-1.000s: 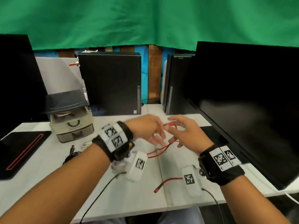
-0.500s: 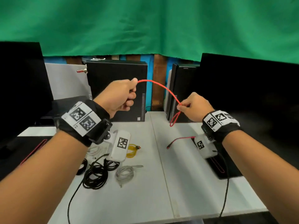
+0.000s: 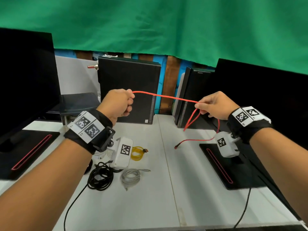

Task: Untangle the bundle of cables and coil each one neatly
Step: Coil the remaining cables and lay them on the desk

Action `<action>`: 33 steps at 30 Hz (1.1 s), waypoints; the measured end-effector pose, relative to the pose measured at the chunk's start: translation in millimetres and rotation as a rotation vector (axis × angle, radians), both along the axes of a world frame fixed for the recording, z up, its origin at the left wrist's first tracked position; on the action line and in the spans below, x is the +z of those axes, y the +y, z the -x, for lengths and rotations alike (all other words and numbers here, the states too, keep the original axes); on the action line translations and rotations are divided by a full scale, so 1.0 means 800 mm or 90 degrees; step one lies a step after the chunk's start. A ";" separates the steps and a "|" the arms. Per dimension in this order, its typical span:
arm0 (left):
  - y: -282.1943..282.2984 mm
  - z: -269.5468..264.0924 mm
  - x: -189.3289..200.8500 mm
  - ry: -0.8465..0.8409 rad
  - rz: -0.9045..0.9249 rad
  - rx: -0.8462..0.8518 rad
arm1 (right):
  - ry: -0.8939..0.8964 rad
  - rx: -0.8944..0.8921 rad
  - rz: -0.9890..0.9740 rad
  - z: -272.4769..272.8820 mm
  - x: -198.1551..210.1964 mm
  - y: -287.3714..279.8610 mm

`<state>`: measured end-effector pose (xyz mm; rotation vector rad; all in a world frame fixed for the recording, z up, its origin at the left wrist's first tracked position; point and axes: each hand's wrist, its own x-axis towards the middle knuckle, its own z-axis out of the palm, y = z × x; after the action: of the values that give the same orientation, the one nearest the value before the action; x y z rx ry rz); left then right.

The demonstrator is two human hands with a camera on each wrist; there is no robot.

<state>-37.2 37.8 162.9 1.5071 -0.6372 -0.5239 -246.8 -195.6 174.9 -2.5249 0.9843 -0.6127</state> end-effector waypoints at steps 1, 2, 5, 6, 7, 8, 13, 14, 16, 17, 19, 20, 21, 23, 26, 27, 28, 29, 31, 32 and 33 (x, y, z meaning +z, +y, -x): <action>0.000 -0.002 -0.001 0.007 0.010 0.011 | -0.015 -0.008 0.004 0.000 -0.006 -0.002; 0.000 -0.004 -0.001 0.016 0.021 0.023 | -0.003 -0.026 0.034 0.000 -0.014 -0.005; 0.004 -0.021 0.000 0.061 0.057 0.064 | 0.104 -0.109 0.116 0.009 -0.044 -0.016; 0.007 -0.029 0.001 0.075 0.067 0.074 | 0.130 -0.125 0.112 0.015 -0.056 -0.023; 0.010 -0.039 0.002 0.086 0.076 0.081 | 0.148 -0.137 0.101 0.023 -0.066 -0.029; 0.013 -0.047 0.003 0.095 0.083 0.085 | 0.159 -0.150 0.092 0.029 -0.075 -0.035; 0.021 -0.064 0.012 0.108 0.105 0.103 | 0.190 -0.158 0.035 0.039 -0.102 -0.036; 0.020 -0.064 0.014 0.101 0.107 0.106 | 0.212 -0.158 0.022 0.039 -0.109 -0.035; 0.017 -0.058 0.016 0.084 0.111 0.103 | 0.234 -0.162 0.009 0.038 -0.121 -0.033; 0.015 -0.054 0.016 0.072 0.112 0.098 | 0.222 -0.157 0.001 0.037 -0.124 -0.034; 0.010 -0.044 0.012 0.043 0.116 0.088 | 0.164 -0.126 -0.008 0.033 -0.117 -0.034; 0.007 -0.040 0.010 0.033 0.117 0.083 | 0.130 -0.102 -0.001 0.030 -0.109 -0.032; 0.004 -0.035 0.009 0.028 0.118 0.079 | 0.105 -0.081 0.013 0.026 -0.097 -0.028; -0.003 -0.028 0.008 0.033 0.120 0.074 | 0.094 -0.050 0.064 0.014 -0.069 -0.021; -0.012 -0.017 0.007 0.057 0.117 0.077 | 0.070 -0.042 0.144 -0.001 -0.025 -0.018; -0.014 -0.014 0.005 0.064 0.121 0.075 | 0.034 -0.040 0.148 -0.002 -0.013 -0.019; -0.015 -0.012 0.002 0.067 0.123 0.070 | -0.010 -0.038 0.145 -0.003 -0.001 -0.021; -0.014 -0.010 -0.001 0.066 0.122 0.064 | -0.051 -0.037 0.136 -0.004 0.007 -0.022; -0.011 -0.009 -0.010 0.061 0.118 0.052 | -0.127 -0.030 0.085 -0.007 0.018 -0.022; -0.010 -0.010 -0.017 0.060 0.116 0.049 | -0.169 -0.020 0.031 -0.009 0.021 -0.020; -0.008 -0.009 -0.022 0.060 0.115 0.043 | -0.214 -0.007 -0.032 -0.009 0.023 -0.017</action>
<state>-30.2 31.2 145.0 1.3210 -0.5438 -0.4690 -239.3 -208.9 192.9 -2.2733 0.8783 -0.9642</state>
